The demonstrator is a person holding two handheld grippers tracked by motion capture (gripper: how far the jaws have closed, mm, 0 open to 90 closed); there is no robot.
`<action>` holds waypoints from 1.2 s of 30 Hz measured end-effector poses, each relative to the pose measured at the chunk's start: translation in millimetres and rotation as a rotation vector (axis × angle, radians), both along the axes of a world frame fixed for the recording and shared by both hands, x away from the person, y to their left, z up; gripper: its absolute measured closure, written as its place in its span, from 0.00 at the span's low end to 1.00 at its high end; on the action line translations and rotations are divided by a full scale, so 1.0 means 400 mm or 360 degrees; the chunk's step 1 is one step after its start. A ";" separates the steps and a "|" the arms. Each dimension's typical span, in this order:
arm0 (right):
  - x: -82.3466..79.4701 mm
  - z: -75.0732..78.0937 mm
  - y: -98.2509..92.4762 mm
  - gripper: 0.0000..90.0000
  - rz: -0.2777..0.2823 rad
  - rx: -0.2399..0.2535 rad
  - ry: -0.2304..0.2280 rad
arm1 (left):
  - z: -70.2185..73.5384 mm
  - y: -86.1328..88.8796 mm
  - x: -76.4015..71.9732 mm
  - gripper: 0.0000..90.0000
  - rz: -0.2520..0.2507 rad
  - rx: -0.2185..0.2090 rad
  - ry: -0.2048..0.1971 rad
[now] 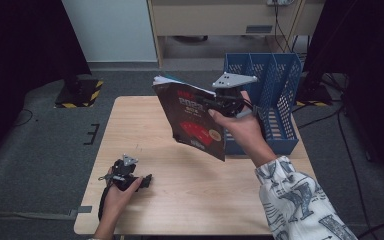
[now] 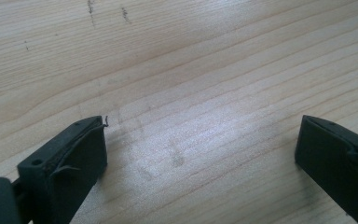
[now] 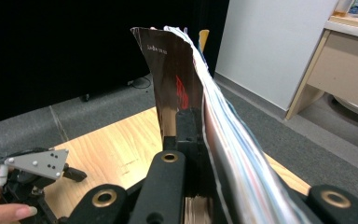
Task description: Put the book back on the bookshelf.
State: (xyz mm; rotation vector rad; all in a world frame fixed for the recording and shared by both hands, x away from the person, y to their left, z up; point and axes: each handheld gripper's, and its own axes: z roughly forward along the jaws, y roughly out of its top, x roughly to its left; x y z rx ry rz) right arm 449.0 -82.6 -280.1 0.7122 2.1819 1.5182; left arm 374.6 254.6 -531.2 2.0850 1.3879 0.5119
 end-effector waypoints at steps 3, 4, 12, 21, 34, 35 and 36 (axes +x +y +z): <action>0.003 0.007 -0.004 0.97 -0.0004 0.0006 0.0003 | -0.001 -0.001 0.000 0.01 0.0001 -0.0002 -0.0004; 0.004 0.010 -0.006 0.97 -0.0003 0.0007 0.0002 | -0.001 -0.001 -0.001 0.01 0.0001 -0.0003 -0.0006; 0.006 0.039 -0.020 0.97 -0.0009 0.0020 0.0011 | -0.004 0.000 -0.003 0.00 -0.0003 -0.0008 -0.0023; 0.005 0.070 -0.034 0.97 -0.0004 0.0015 0.0006 | -0.006 -0.001 -0.003 0.00 0.0005 -0.0010 -0.0036; 0.017 0.091 -0.053 0.97 -0.0017 0.0017 0.0023 | -0.008 -0.001 -0.004 0.00 0.0014 -0.0014 -0.0048; 0.018 0.095 -0.059 0.97 -0.0022 0.0015 0.0020 | -0.008 -0.001 -0.004 0.00 0.0013 -0.0014 -0.0049; 0.018 0.095 -0.059 0.97 -0.0022 0.0015 0.0020 | -0.008 -0.001 -0.004 0.00 0.0014 -0.0014 -0.0049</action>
